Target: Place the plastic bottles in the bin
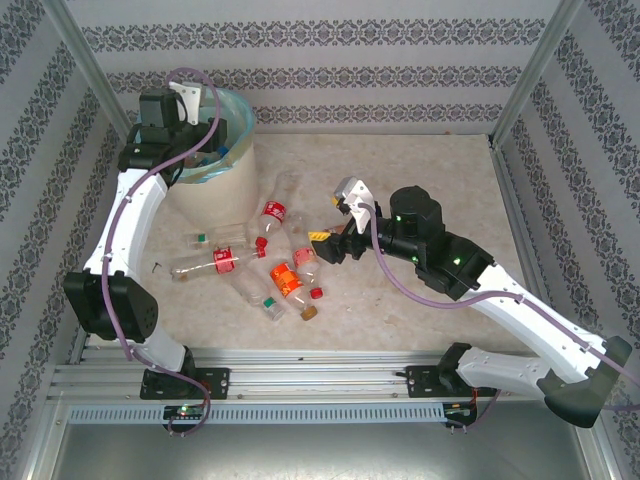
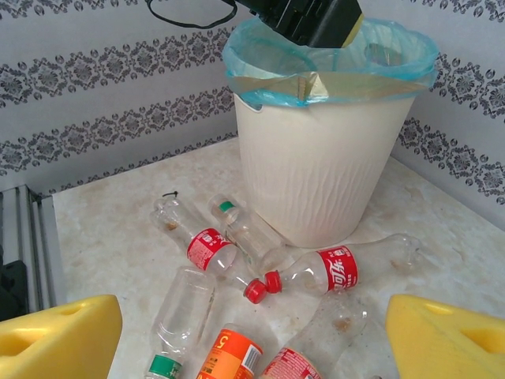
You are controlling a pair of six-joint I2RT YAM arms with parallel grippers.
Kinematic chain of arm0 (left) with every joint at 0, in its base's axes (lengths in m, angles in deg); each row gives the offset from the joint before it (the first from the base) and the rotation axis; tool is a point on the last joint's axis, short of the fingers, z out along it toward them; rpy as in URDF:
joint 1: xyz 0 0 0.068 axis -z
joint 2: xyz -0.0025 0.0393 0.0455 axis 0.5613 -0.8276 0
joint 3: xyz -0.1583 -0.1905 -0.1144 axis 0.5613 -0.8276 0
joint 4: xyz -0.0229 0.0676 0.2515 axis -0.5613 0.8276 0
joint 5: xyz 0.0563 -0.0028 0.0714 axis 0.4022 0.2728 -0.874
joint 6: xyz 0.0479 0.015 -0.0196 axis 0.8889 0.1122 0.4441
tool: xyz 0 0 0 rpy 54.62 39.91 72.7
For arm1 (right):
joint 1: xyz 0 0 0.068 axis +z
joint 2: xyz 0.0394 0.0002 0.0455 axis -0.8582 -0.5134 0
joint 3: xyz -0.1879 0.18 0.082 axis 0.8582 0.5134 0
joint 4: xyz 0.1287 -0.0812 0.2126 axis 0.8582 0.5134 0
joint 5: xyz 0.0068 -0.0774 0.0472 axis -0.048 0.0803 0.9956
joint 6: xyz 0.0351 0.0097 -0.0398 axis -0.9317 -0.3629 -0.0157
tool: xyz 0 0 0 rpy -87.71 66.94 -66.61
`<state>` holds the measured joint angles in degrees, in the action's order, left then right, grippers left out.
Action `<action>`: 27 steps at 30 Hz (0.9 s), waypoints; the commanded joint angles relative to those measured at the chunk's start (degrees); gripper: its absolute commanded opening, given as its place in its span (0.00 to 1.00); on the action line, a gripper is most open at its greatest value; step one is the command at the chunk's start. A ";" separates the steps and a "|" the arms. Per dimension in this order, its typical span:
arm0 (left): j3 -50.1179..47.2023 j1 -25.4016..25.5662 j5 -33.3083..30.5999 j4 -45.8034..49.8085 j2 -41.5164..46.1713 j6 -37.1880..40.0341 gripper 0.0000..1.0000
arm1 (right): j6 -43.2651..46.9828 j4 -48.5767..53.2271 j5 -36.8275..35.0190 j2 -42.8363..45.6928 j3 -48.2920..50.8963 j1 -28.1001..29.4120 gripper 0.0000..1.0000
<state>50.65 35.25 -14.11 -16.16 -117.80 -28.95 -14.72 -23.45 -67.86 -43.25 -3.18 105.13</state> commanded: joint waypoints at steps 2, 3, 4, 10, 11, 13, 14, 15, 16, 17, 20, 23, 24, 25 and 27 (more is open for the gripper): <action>1.19 -1.24 -1.14 2.46 -0.58 -0.77 0.70 | 0.71 -0.03 -1.18 -0.47 -0.95 0.72 0.87; 1.10 -1.35 -1.15 2.71 -0.66 -1.15 0.70 | 0.70 0.08 -1.23 -0.64 -1.01 0.69 0.87; 1.05 -1.53 -1.23 2.99 -0.72 -1.63 0.70 | 0.69 0.17 -1.12 -0.78 -1.13 0.67 0.87; 0.21 -1.74 0.76 2.06 1.33 -3.65 0.69 | 0.21 2.46 -3.16 -2.82 -2.78 0.68 0.87; 0.30 -1.78 1.22 1.88 2.09 -4.11 0.69 | -0.01 3.23 -3.91 -3.56 -3.26 0.73 0.87; 0.44 -1.65 2.23 1.43 3.66 -4.77 0.68 | -0.77 5.26 -6.55 -5.30 -4.76 0.41 0.87; 0.40 -1.60 2.44 1.13 4.59 -5.19 0.67 | -1.62 6.59 -7.84 -6.45 -5.82 0.00 0.87; 0.26 -1.41 2.74 0.84 5.58 -5.61 0.67 | -2.68 8.01 -8.94 -7.72 -7.11 -0.73 0.87; 0.07 -1.13 2.91 0.60 6.52 -5.82 0.66 | -3.94 9.34 -9.79 -8.92 -8.33 -1.58 0.87; -0.32 -0.44 2.67 0.38 7.56 -5.55 0.66 | -5.93 10.89 -10.50 -10.41 -9.74 -2.92 0.87; -1.38 3.79 -0.07 0.49 10.65 -1.88 0.66 | -12.44 14.17 -11.06 -13.71 -12.19 -6.94 0.87; -2.59 9.93 -5.04 0.82 13.18 3.99 0.67 | -19.83 15.91 -12.46 -16.11 -12.29 -10.74 0.87; -3.23 12.04 -6.30 0.57 13.87 5.48 0.68 | -22.36 16.61 -12.40 -16.94 -12.14 -12.01 0.87; -3.82 13.74 -6.91 0.46 14.46 6.84 0.68 | -24.94 16.94 -12.28 -17.58 -11.97 -13.27 0.87; -5.40 17.86 -8.52 0.14 15.45 9.15 0.68 | -30.36 16.78 -11.51 -18.53 -10.69 -16.12 0.87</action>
<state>47.59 49.61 -18.33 -15.33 -103.11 -25.89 -34.37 -9.40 -78.16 -60.93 -14.22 91.52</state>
